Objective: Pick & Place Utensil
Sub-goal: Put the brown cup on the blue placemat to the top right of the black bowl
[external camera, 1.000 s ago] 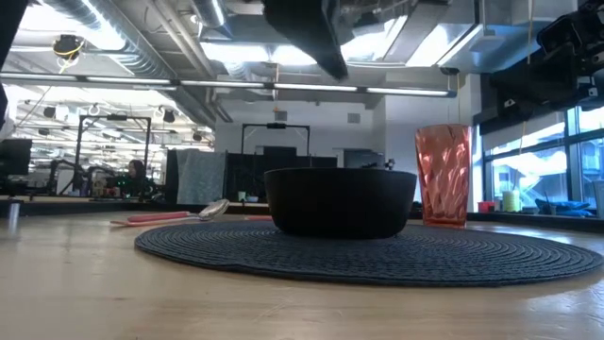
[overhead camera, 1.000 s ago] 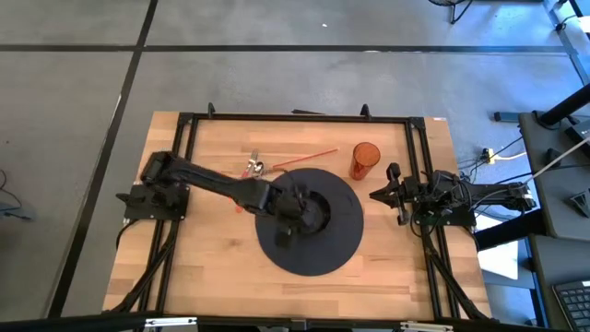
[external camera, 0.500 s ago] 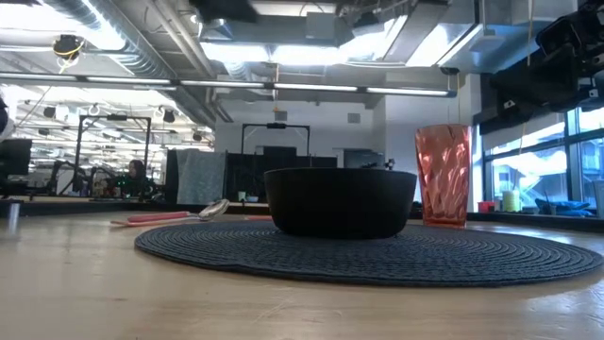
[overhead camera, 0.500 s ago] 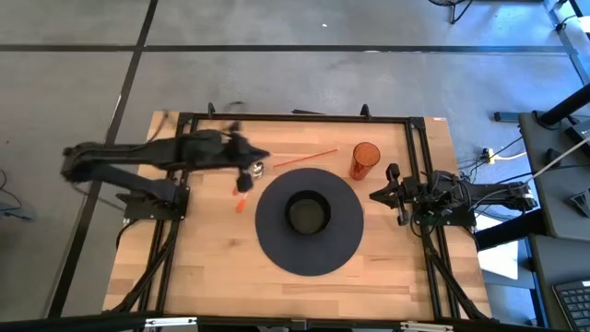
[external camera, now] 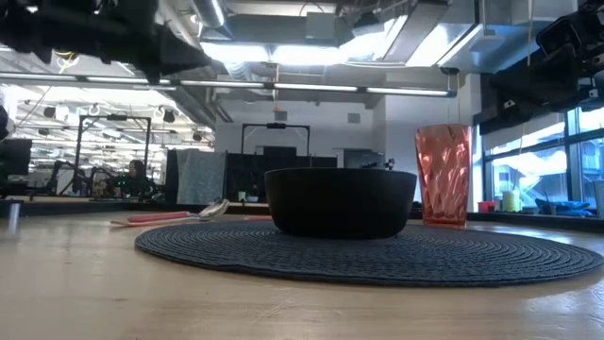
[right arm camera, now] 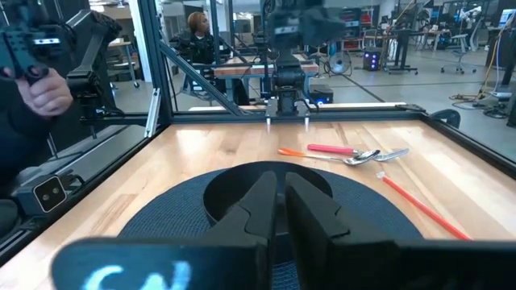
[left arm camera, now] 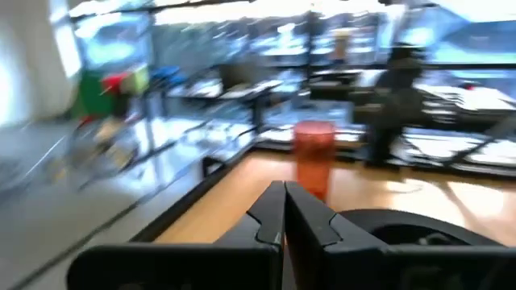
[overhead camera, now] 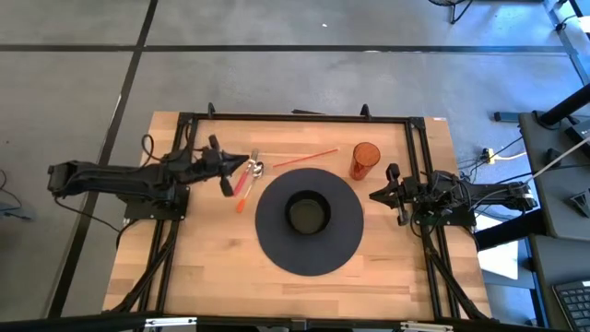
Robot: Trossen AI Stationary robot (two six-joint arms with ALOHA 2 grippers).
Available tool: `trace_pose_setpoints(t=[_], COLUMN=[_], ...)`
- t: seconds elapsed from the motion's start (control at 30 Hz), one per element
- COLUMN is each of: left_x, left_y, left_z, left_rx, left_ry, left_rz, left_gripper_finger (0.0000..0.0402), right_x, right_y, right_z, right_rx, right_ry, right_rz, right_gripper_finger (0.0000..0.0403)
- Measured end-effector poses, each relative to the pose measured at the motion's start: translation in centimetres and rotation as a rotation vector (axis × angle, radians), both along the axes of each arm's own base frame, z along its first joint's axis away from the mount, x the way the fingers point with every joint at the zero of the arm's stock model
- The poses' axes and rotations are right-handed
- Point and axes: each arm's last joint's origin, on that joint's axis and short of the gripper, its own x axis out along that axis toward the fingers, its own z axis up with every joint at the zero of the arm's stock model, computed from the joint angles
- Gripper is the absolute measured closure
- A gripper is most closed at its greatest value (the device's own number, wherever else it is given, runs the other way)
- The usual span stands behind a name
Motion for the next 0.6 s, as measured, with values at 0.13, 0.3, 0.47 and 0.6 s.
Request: trace_pose_setpoints(t=[0.13,0.3,0.47,0.6], left_x=[-0.2,-0.2,-0.3,-0.1], left_y=[-0.3,0.1,0.0,-0.6], left_z=[-0.7,-1.3,-1.1,-0.7], left_rx=[0.091,0.024,0.087,0.204], left_ry=[0.02,0.052,0.056,0.034], left_rz=[-0.108,0.033,0.0,-0.196], left_gripper_finger=[0.04,0.0399,0.04,0.04], right_x=[0.0,0.0,0.0,0.0], right_y=[0.0,0.0,0.0,0.0], right_z=[0.0,0.0,0.0,0.0], right_rx=[0.021,0.055,0.097,0.103], right_ry=[0.002,0.005,0.009,0.01], right_rz=[0.0,-0.001,-0.003,-0.003], right_gripper_finger=[0.0373,0.0373,0.0373,0.0373])
